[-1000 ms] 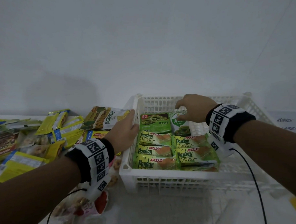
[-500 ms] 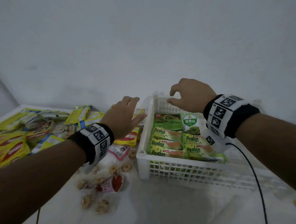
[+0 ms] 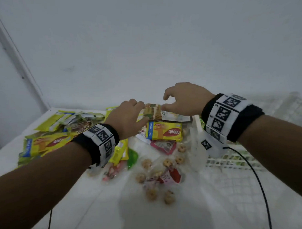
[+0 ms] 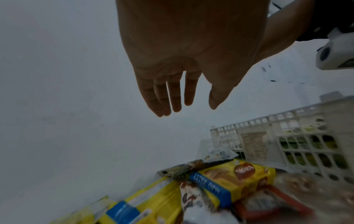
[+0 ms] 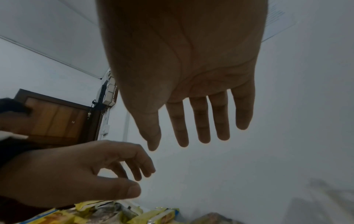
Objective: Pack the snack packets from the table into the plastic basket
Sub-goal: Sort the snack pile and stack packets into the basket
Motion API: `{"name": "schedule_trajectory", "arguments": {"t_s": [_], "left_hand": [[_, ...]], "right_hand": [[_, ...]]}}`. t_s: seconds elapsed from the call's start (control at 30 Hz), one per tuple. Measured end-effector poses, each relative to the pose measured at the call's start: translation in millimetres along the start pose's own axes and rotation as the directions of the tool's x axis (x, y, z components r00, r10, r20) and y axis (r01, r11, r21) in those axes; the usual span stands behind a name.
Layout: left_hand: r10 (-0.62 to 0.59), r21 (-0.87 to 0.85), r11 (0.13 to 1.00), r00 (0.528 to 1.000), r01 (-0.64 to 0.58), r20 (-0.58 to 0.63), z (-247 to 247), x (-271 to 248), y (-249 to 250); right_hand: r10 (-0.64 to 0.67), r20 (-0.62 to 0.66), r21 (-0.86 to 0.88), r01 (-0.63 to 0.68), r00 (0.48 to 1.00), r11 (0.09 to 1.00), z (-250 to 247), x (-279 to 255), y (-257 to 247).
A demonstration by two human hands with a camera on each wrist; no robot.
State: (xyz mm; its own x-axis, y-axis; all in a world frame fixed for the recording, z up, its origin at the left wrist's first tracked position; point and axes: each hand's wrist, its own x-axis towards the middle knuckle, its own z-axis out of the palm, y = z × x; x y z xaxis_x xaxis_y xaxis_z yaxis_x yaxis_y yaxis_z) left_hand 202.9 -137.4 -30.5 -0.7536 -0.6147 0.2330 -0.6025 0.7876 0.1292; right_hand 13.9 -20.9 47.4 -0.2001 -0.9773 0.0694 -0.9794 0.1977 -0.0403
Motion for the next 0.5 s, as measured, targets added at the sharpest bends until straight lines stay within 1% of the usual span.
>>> {"name": "schedule_trajectory", "arguments": {"t_s": [0.1, 0.23, 0.33, 0.4, 0.47, 0.5], "left_hand": [[0.053, 0.012, 0.998, 0.997, -0.054, 0.063, 3, -19, -31], [0.103, 0.005, 0.994, 0.984, -0.105, 0.144, 10, -40, -52], [0.137, 0.027, 0.989, 0.959, -0.149, 0.249, 20, -49, -57], [0.134, 0.042, 0.987, 0.940, -0.155, 0.314, 28, -53, -56], [0.134, 0.040, 0.986, 0.918, -0.161, 0.374, 37, -59, -53], [0.132, 0.044, 0.985, 0.903, -0.164, 0.409, 42, -62, -52]], "right_hand": [[0.031, 0.030, 0.015, -0.032, 0.999, 0.999, 18, -1, -42], [0.070, 0.088, 0.010, -0.072, 0.994, 0.997, 46, -11, -80], [0.110, 0.146, 0.015, -0.114, 0.983, 0.993, 63, -23, -89], [0.138, 0.202, -0.004, -0.141, 0.970, 0.990, 78, -31, -88], [0.154, 0.300, -0.026, -0.153, 0.941, 0.988, 96, -39, -82], [0.160, 0.361, -0.036, -0.157, 0.919, 0.987, 104, -43, -78]]}}
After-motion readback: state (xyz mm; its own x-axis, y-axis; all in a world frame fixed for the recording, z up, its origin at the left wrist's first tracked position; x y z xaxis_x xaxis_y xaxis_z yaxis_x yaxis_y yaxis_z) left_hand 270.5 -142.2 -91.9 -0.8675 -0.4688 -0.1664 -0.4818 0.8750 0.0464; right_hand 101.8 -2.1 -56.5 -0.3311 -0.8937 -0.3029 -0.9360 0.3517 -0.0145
